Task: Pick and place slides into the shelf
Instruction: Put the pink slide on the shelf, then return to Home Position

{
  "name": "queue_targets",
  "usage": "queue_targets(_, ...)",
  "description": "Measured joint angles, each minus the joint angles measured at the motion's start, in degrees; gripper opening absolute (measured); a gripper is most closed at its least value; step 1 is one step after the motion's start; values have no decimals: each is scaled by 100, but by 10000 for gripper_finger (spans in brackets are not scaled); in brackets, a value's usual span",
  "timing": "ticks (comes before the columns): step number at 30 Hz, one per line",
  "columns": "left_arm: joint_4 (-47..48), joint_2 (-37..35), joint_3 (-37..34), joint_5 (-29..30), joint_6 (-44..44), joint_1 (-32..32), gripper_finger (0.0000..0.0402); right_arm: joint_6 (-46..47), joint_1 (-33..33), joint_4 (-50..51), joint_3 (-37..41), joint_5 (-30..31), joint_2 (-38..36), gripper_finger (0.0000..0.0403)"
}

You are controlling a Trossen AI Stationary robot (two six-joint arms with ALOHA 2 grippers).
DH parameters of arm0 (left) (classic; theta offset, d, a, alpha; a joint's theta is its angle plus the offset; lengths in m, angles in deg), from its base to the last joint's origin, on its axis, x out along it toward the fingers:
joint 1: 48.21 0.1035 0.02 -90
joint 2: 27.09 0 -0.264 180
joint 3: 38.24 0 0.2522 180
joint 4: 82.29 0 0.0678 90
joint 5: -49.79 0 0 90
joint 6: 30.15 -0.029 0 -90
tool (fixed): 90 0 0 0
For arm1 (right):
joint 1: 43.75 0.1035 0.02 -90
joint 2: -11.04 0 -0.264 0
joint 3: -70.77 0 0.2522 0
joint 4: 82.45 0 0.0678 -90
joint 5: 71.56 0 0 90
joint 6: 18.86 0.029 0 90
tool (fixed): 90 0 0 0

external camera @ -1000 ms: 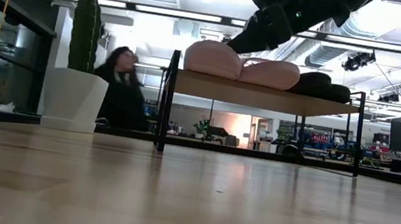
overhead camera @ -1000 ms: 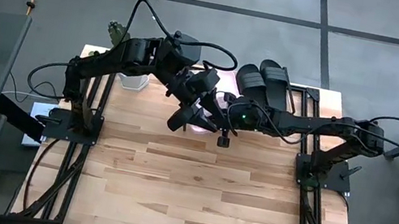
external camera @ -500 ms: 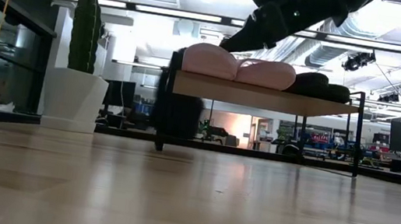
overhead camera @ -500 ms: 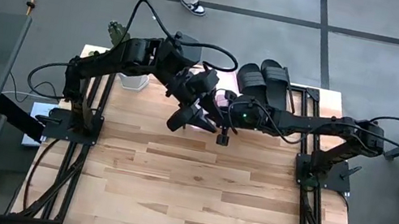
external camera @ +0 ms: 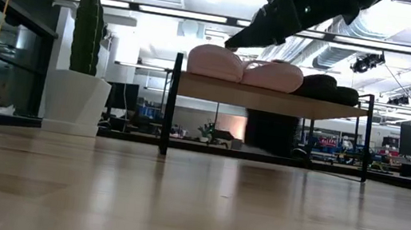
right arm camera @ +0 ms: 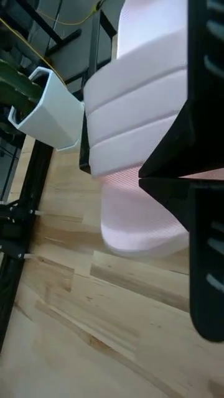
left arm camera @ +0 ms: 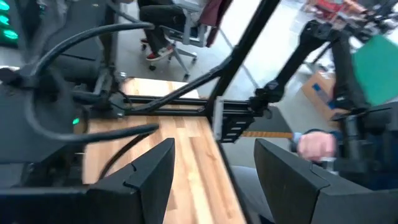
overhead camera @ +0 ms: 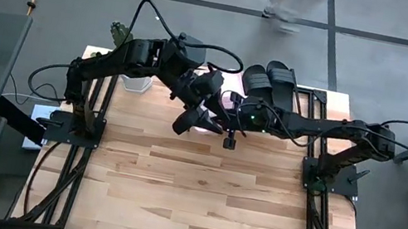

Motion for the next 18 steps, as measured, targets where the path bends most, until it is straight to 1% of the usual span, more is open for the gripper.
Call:
queue_targets(6,-11,-149,-4,416,-240,0,209,36,9,528,-450,-3,-219,0)
queue_targets(11,39,-365,2,562,-361,0,209,37,64,1070,-855,-4,-355,0)
queue_targets(14,205,-543,2,690,-402,-2,209,18,138,1274,-1033,-9,-468,0)
queue_targets(18,484,-764,0,782,-448,-4,209,61,237,1262,-1118,90,-694,0)
